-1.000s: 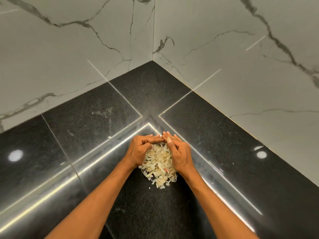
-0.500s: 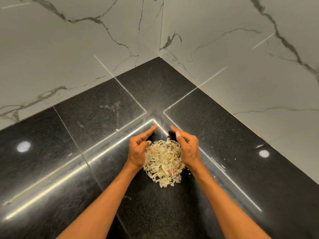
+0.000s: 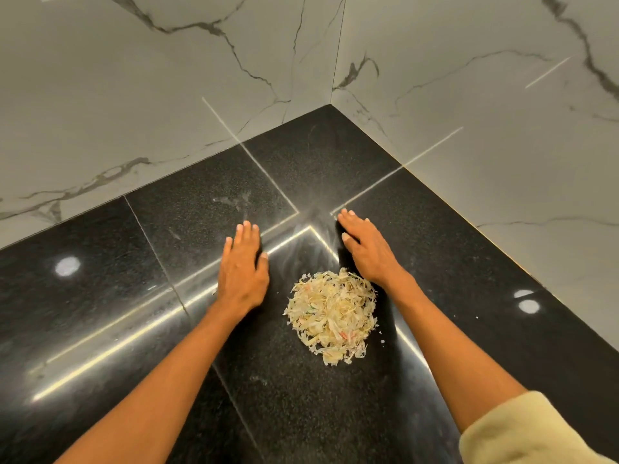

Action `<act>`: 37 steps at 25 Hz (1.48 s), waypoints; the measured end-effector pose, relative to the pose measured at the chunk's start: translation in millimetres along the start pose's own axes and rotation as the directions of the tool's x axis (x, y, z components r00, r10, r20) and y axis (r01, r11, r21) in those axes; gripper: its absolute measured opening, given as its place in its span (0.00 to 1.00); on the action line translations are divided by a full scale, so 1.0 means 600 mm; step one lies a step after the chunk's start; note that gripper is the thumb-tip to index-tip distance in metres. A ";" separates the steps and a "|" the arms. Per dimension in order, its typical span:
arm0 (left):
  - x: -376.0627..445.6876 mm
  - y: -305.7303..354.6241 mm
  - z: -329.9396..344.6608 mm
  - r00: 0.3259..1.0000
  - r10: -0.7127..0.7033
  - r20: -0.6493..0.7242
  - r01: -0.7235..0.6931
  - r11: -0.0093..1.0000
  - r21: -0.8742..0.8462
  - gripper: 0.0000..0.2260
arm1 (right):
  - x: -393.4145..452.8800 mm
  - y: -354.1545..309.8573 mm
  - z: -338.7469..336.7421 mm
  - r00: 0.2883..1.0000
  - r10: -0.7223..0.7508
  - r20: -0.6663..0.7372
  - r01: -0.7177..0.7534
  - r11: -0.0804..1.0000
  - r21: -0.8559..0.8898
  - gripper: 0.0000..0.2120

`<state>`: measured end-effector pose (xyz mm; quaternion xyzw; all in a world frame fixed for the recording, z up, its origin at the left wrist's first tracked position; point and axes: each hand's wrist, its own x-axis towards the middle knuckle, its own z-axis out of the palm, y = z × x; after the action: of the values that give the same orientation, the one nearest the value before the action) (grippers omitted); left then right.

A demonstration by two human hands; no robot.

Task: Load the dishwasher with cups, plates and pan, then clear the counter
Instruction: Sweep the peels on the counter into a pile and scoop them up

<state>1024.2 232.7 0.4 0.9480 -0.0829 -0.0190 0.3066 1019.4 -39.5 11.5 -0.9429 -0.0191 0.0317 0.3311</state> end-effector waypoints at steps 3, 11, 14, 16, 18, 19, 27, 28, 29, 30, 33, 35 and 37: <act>-0.059 0.040 0.027 0.978 0.149 0.148 -0.151 0.989 0.002 0.27 | -0.078 -0.011 0.021 0.995 -0.101 0.015 0.100 0.993 0.069 0.25; -0.079 0.071 0.020 0.982 0.147 0.116 -0.028 0.727 -0.686 0.26 | -0.144 -0.010 -0.013 0.956 0.224 -0.188 -0.135 0.909 0.395 0.26; -0.070 0.071 0.026 0.986 0.103 0.134 -0.006 0.814 -0.581 0.29 | -0.165 -0.028 0.024 0.974 0.162 -0.161 -0.113 0.953 0.281 0.29; -0.079 0.080 0.039 0.967 0.168 0.194 -0.066 0.892 -0.447 0.29 | -0.185 -0.049 0.044 0.988 0.094 -0.121 -0.047 0.938 0.344 0.26; -0.095 0.083 0.054 0.956 0.226 0.186 -0.123 0.888 -0.443 0.28 | -0.209 -0.054 0.046 0.981 0.107 -0.160 -0.028 0.901 0.433 0.23; -0.103 0.082 0.059 0.959 0.234 0.162 -0.134 0.872 -0.470 0.28 | -0.224 -0.046 0.042 0.959 0.162 -0.233 -0.040 0.890 0.454 0.23; -0.121 0.088 0.066 0.978 0.190 0.088 -0.128 0.873 -0.471 0.29 | -0.266 -0.048 0.072 0.877 0.345 -0.335 -0.310 0.938 0.154 0.28; -0.120 0.080 0.065 0.980 0.180 0.080 -0.121 0.871 -0.476 0.29 | -0.265 -0.065 0.087 0.907 0.310 -0.286 -0.271 0.948 0.166 0.28; -0.120 0.078 0.066 0.981 0.178 0.079 -0.118 0.867 -0.485 0.28 | -0.271 -0.076 0.091 0.922 0.283 -0.263 -0.232 0.950 0.210 0.27; -0.121 0.080 0.068 0.980 0.183 0.080 -0.121 0.861 -0.495 0.28 | -0.281 -0.075 0.083 0.921 0.279 -0.271 -0.204 0.939 0.277 0.27; -0.118 0.084 0.068 0.977 0.194 0.091 -0.123 0.855 -0.503 0.28 | -0.302 -0.026 0.025 0.834 0.329 -0.443 -0.223 0.935 0.276 0.26; -0.118 0.087 0.067 0.977 0.187 0.107 -0.111 0.863 -0.493 0.29 | -0.321 0.039 -0.019 0.733 0.418 -0.537 -0.409 0.901 0.144 0.28; -0.118 0.087 0.067 0.976 0.183 0.116 -0.106 0.871 -0.481 0.30 | -0.346 0.085 -0.045 0.673 0.555 -0.489 -0.621 0.783 0.035 0.31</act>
<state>943.3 179.6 -2.7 0.8315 -0.1707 -0.0904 0.5209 815.0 -108.0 10.6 -0.8962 0.3650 -0.0959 0.2332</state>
